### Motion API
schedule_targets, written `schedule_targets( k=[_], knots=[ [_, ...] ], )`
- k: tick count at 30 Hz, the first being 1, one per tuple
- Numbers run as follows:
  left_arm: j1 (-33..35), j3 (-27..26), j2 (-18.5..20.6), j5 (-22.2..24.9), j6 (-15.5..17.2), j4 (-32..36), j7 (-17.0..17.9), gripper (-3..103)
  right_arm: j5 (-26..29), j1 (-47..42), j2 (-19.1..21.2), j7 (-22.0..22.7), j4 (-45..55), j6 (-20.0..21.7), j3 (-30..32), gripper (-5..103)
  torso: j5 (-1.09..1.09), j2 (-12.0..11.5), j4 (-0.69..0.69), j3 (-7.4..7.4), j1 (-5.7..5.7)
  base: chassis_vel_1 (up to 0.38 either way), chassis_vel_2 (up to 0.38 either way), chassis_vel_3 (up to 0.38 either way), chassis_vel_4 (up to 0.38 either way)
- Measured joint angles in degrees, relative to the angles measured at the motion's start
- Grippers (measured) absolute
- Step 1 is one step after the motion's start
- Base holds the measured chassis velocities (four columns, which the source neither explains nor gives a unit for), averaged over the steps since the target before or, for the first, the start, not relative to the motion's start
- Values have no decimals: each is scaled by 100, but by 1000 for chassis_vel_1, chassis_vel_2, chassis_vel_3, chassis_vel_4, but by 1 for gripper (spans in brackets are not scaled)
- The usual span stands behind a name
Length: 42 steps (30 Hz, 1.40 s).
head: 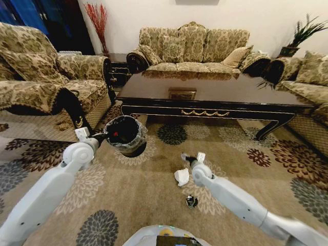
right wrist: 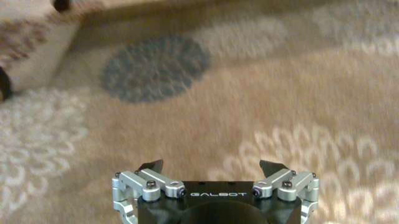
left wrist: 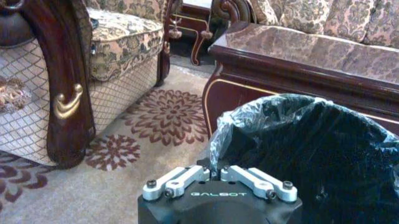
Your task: Move to the front of the table and pick up the trash from the floor, then place it into the trash bin.
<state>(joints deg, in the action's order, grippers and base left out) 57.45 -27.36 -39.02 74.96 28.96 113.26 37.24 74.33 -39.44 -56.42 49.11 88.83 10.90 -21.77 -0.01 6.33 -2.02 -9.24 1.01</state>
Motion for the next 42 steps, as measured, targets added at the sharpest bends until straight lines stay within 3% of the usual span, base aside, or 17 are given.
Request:
schedule_targets(
  k=[3,4,11,17,29,42],
  knots=[
    [15,4,-41,-17,9,23,0,4,165,-90,-444,217,-426,104,139,100,-1,0,2,0,0,0,0,0,0],
    [15,4,-41,-17,9,23,0,4,165,-90,-444,217,-426,104,139,100,-1,0,2,0,0,0,0,0,0],
    [116,-57,-47,-44,14,70,6,4,383,-9,-1442,240,-1347,397,372,100,1,0,-1,0,0,0,0,0,0],
    [222,-146,-31,-44,15,114,10,4,137,62,-1882,215,-2285,430,641,100,0,0,1,0,0,0,0,0,0],
    [248,-106,-36,-53,21,157,25,4,-453,-26,-2053,-136,-3191,375,979,101,1,0,2,0,0,0,0,0,0],
    [224,-66,-66,-88,17,132,29,4,-639,-229,-1929,-66,-2937,412,778,70,1,0,1,0,0,0,0,0,0]
  ],
)
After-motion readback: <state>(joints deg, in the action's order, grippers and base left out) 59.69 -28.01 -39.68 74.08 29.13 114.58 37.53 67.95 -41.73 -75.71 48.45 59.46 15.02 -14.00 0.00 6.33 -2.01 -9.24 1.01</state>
